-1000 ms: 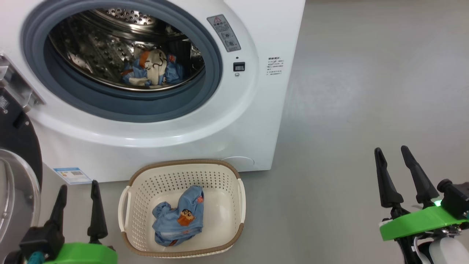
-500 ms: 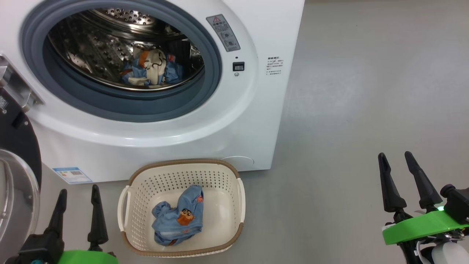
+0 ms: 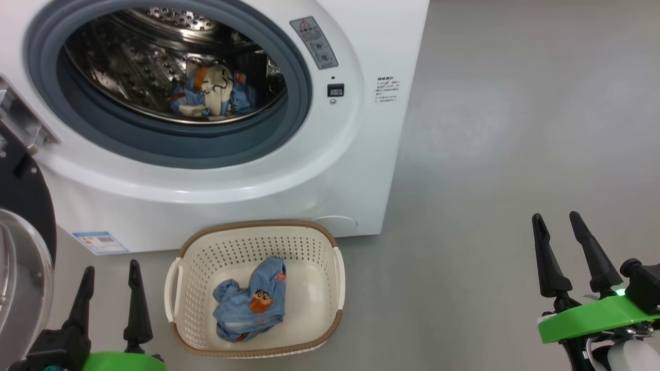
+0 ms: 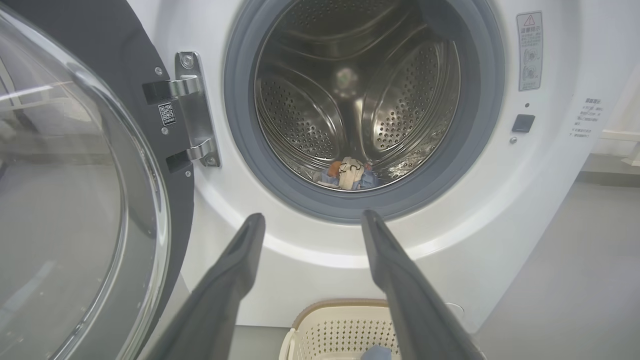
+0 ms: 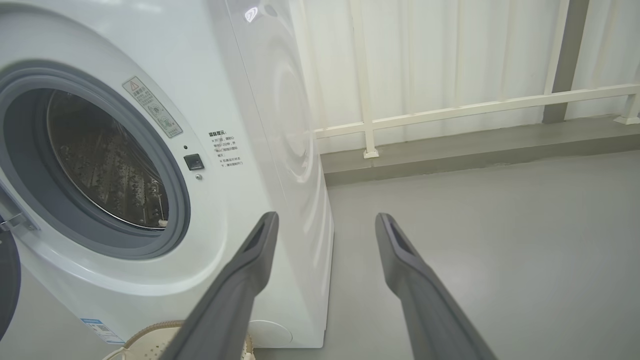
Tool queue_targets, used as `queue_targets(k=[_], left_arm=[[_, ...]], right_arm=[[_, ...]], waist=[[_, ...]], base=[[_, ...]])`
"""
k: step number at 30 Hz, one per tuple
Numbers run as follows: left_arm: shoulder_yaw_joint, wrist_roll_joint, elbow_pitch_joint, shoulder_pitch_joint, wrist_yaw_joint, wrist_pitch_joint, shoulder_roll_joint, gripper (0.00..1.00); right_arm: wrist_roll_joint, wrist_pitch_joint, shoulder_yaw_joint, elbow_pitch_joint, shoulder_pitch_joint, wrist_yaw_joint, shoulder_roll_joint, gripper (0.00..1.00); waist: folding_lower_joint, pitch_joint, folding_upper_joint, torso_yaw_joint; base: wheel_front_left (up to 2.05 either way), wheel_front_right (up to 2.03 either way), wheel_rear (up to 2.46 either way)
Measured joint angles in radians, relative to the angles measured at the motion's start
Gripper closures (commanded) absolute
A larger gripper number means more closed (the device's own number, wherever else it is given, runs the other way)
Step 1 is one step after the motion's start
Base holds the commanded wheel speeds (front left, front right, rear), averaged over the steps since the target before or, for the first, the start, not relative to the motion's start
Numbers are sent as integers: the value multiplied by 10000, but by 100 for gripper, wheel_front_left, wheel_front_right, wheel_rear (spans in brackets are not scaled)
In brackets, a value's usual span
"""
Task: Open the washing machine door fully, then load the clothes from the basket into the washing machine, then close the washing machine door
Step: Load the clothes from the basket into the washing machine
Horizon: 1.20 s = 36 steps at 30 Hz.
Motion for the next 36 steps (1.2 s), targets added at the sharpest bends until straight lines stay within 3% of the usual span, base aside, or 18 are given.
queue_targets(k=[17,29,36], left_arm=[[-487,-215,1114,-893,2,2,-13,0],[-1409,-178,3841,-3373,0,8,96,0],[-2322,10,5950,-4835,-29,10,593,0]], right_arm=[[-4,0,178,-284,-1116,0,59,0],[-12,0,169,-493,-2500,0,297,0],[-13,0,199,-568,-2963,0,495,0]], waist=[[0,1775,0,-51],[0,3671,0,-205],[0,4653,0,-349]], base=[[0,0,0],[0,0,0],[0,0,0]])
